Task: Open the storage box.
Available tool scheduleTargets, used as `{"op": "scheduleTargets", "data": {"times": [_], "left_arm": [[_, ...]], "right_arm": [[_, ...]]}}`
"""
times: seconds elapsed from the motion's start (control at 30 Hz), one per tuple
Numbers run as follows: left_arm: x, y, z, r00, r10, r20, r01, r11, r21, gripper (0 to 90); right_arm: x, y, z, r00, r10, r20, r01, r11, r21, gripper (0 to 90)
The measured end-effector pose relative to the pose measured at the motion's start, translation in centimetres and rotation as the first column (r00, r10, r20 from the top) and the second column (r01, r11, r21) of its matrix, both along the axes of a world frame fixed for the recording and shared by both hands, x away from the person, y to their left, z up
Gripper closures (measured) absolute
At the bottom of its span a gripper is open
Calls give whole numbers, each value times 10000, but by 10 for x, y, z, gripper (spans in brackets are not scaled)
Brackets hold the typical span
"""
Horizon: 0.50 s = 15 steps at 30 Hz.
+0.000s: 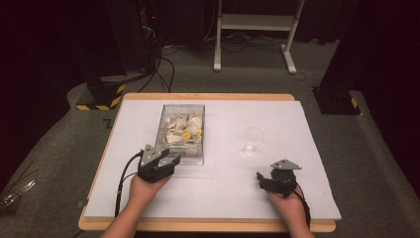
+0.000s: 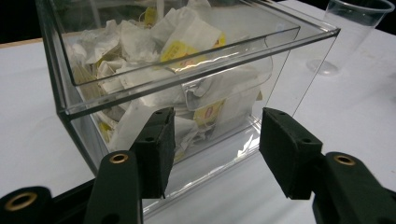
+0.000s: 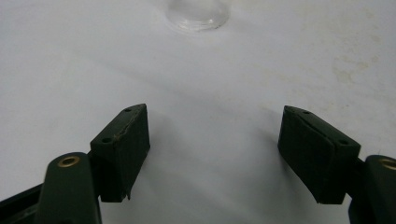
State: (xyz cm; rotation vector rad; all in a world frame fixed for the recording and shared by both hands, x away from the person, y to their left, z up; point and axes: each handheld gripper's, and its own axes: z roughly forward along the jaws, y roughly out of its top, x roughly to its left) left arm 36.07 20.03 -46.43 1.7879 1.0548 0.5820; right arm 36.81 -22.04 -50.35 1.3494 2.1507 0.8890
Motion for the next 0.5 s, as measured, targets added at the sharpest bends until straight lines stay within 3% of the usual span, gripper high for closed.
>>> {"op": "scheduleTargets", "data": {"times": [0.07,0.5], "left_arm": [[2,0,0,10000,-41,38,42,9997,-240,458],[8,-1,-2,9996,116,275,-101,9985,-545,492]], "right_arm": [[0,0,0,10000,2,3,-2,10000,-3,249],[0,0,0,10000,1,5,-1,10000,-3,250]]}}
